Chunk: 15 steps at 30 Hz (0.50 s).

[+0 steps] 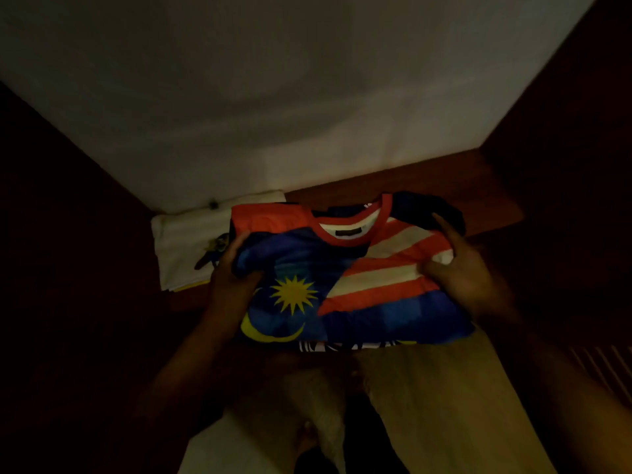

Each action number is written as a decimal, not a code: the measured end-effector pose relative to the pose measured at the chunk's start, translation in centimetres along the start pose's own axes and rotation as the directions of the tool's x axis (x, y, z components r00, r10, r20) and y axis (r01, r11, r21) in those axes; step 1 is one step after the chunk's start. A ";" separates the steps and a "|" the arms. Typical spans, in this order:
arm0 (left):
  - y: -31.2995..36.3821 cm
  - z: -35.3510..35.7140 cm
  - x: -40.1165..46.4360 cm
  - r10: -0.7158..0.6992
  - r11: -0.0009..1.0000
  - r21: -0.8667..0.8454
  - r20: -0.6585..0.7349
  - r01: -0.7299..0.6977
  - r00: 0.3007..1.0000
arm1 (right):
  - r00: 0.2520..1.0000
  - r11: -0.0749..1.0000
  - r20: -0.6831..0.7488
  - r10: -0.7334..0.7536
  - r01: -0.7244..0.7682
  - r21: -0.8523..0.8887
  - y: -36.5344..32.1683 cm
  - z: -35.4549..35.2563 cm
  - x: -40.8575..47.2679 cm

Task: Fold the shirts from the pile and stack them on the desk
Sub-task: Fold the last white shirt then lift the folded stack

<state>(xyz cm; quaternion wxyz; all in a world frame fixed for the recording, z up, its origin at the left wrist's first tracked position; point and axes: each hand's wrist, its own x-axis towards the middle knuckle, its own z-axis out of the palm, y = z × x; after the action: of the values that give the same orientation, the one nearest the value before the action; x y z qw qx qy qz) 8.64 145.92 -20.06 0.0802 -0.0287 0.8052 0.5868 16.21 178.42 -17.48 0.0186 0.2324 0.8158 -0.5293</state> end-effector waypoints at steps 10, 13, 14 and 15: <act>-7.9 6.1 10.7 -0.042 0.995 -0.100 -0.124 0.029 0.991 | 0.989 0.994 0.102 -0.111 0.109 0.021 5.3 3.6 16.9; -10.7 8.0 14.1 -0.008 0.992 -0.122 -0.122 -0.007 0.992 | 0.986 0.993 0.123 -0.116 0.110 0.050 7.3 5.0 21.4; -11.7 8.5 15.2 0.011 0.993 -0.117 -0.122 -0.025 0.992 | 0.984 0.992 0.130 -0.120 0.112 0.065 8.0 5.4 22.8; -12.6 9.0 16.3 0.030 0.993 -0.111 -0.120 -0.043 0.992 | 0.981 0.990 0.144 -0.129 0.119 0.077 8.6 5.9 24.2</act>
<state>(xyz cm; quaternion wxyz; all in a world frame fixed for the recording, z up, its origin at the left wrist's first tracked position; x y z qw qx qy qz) -4.80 151.36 -37.30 0.0198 -0.0531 0.7743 0.6303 -3.21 184.82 -34.16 0.0385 0.1415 0.8065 -0.5728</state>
